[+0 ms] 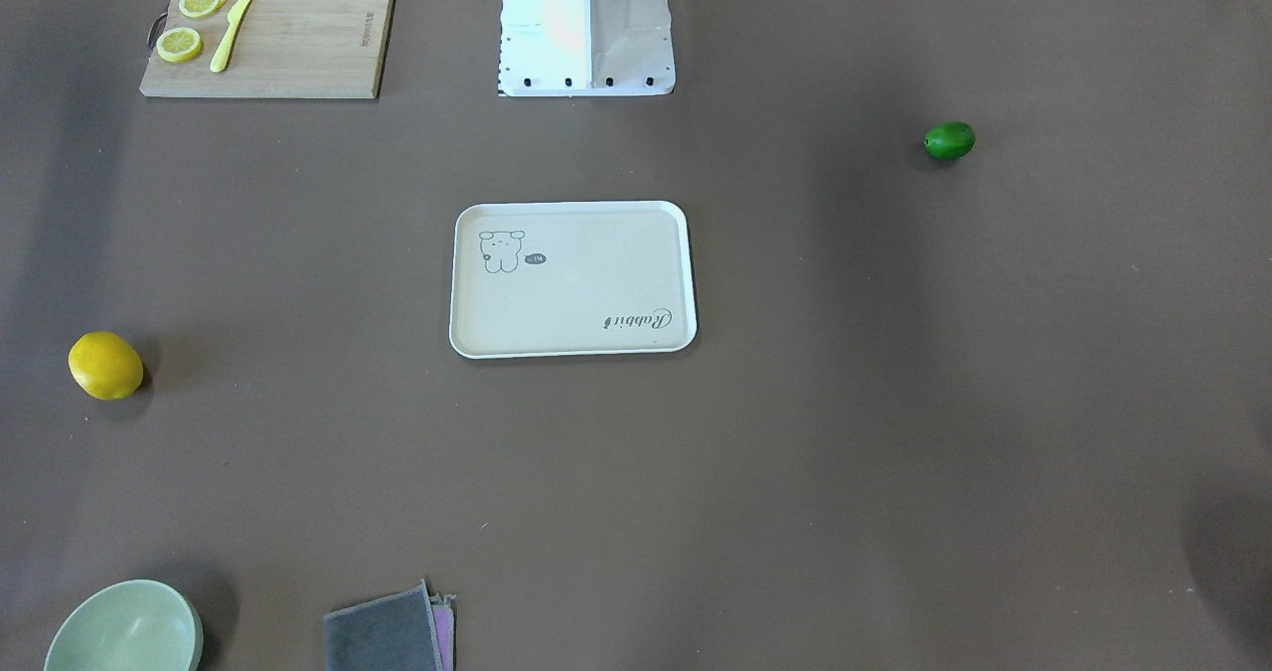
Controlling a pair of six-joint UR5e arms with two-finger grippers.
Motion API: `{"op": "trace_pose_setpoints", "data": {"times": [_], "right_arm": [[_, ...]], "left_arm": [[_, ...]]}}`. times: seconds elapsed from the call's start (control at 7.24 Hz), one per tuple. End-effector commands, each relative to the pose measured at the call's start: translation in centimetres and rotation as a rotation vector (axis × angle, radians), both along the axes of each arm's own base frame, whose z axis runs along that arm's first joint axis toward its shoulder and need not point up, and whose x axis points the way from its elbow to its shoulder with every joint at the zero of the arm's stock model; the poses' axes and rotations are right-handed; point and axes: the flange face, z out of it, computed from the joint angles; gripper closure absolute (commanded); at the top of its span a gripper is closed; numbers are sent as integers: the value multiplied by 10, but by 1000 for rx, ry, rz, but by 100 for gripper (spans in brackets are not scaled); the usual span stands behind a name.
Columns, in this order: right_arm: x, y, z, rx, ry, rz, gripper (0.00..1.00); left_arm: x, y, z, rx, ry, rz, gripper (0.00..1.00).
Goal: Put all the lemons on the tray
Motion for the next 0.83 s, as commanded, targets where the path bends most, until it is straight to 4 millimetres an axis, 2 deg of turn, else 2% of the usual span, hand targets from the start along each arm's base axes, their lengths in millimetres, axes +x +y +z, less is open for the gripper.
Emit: {"op": "trace_pose_setpoints", "data": {"times": [0.0,0.14,0.28,0.55,0.69], "right_arm": [[4,-3,-7,15,-1,11,0],[5,-2,-8,13,-12,17,0],[14,3,-5,21,-9,34,0],[14,0,-11,97,-13,46,0],[13,0,-11,63,-24,80,0]], "left_arm": [[-3,-9,-3,174,-12,-8,0],[-2,-17,5,142,15,-41,0],[-2,-15,-4,156,21,-55,0],[-1,-16,-9,207,19,-50,0],[7,-15,-6,209,33,-48,0]]}}
